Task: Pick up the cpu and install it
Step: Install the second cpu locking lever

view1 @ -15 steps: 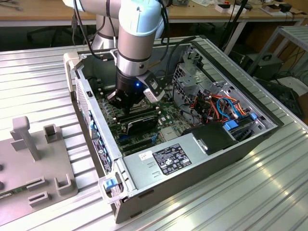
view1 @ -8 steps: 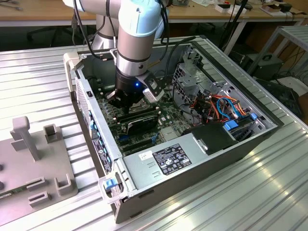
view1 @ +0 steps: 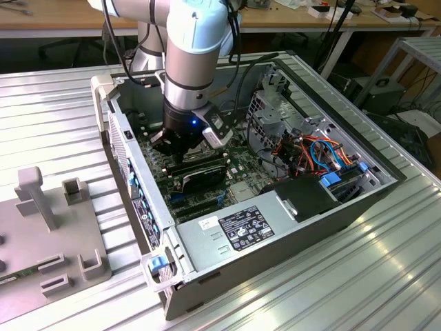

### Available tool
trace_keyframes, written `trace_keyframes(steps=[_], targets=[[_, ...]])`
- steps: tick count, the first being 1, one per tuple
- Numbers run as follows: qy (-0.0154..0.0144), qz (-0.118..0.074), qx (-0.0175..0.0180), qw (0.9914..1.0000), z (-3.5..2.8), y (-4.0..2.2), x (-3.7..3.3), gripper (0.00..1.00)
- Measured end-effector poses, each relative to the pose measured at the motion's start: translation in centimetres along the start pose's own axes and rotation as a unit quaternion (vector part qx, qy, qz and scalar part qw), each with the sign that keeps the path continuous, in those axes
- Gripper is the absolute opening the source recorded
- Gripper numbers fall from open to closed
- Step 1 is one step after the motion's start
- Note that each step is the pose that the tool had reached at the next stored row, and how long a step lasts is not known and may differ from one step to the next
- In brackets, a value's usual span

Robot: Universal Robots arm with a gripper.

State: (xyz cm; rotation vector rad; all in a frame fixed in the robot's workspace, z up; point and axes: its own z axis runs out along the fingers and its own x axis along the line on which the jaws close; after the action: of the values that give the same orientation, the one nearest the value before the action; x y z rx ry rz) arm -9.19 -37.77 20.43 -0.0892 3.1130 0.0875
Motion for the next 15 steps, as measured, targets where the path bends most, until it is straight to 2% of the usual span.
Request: trace_keyframes(steps=[15], targets=[[-0.0001,0.000,-0.0005,1.00000,0.28,0.00,0.32,0.11]])
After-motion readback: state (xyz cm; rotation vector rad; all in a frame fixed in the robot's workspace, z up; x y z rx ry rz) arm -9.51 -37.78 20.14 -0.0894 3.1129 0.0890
